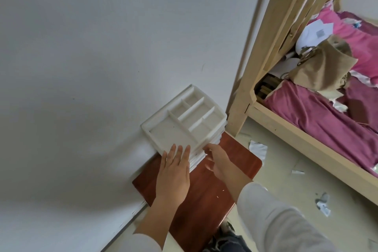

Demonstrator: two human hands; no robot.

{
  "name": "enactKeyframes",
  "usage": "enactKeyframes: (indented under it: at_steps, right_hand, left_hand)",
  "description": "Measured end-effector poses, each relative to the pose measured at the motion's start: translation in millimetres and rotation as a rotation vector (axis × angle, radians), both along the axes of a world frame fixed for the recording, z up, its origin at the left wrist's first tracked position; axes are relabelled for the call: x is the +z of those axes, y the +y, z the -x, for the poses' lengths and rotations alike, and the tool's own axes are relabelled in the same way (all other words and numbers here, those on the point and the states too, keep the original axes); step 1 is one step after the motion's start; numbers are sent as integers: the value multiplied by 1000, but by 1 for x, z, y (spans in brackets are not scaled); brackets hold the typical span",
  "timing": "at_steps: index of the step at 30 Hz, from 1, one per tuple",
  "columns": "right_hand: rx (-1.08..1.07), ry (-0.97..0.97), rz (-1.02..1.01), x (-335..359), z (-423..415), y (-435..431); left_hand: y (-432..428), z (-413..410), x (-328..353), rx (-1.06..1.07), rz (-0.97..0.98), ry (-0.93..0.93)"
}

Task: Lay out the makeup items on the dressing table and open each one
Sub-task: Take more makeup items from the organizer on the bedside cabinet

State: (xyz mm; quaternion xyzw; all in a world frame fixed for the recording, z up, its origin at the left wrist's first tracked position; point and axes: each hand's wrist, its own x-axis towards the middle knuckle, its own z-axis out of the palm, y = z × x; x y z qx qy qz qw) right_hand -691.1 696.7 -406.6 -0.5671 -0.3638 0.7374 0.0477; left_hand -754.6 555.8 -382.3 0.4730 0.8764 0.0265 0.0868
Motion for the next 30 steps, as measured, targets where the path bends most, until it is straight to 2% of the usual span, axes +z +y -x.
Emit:
enactKeyframes:
  at_steps: [7, 13, 22, 30]
  right_hand:
    - [-79, 61, 67, 1, -12, -3]
    - [87, -46, -47, 3, -48, -2]
    - [178, -269, -228, 3, -85, 0]
    - [368, -265, -321, 6, -91, 5]
  left_hand:
    - [2, 1, 3, 9, 51, -40]
    - [2, 2, -1, 5, 14, -73]
    - [4, -1, 1, 25, 18, -88]
    - [6, -4, 4, 50, 25, -58]
